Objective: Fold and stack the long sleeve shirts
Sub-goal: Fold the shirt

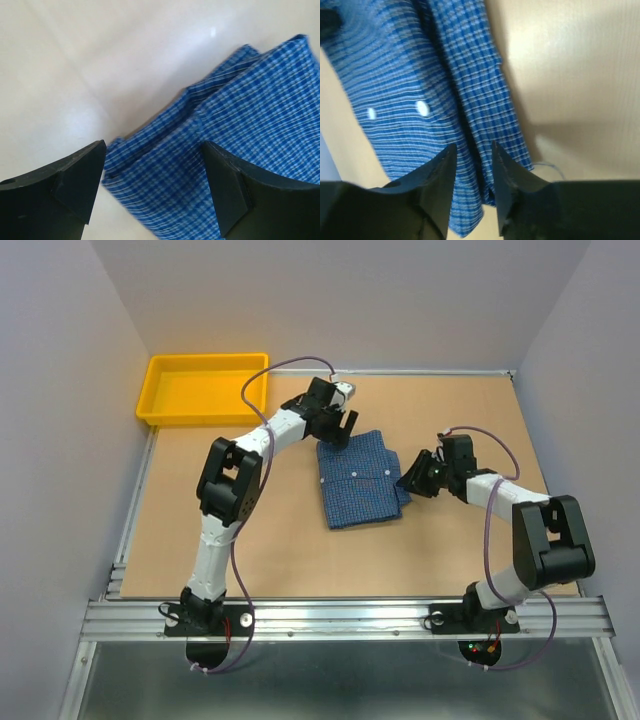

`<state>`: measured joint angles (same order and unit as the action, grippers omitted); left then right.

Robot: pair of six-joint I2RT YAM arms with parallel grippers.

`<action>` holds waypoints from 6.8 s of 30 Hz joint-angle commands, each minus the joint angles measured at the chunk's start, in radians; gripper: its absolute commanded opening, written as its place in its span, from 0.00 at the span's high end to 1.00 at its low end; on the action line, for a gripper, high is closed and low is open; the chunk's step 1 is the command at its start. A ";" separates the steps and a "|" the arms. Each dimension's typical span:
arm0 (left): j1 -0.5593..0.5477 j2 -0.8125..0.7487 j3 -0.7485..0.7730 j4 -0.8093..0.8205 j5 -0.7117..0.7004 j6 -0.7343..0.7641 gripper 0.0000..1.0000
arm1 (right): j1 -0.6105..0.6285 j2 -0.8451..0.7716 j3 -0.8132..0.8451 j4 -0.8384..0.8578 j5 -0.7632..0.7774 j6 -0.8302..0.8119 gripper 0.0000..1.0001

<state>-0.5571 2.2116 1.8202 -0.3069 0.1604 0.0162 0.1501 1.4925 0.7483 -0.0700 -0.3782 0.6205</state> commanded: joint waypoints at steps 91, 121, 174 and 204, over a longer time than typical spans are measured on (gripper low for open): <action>-0.006 -0.604 -0.898 0.311 0.114 -0.634 0.96 | 0.160 0.603 0.600 -0.300 -0.001 -0.424 0.99; -0.153 -0.751 -0.768 0.425 0.008 -0.831 0.27 | 0.125 -0.106 0.182 0.105 0.004 0.076 0.51; 0.060 -0.320 -0.779 0.687 0.025 -0.780 0.37 | -0.092 0.469 -0.050 0.998 -0.315 0.295 0.60; -0.135 -0.563 -1.223 0.799 -0.024 -1.087 0.48 | 0.206 0.310 -0.280 1.157 -0.182 0.430 0.60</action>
<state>-0.7151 1.6482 0.6907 0.3855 0.1440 -0.9855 0.3580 1.7164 0.5266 0.9260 -0.6010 1.0279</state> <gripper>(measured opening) 0.526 0.408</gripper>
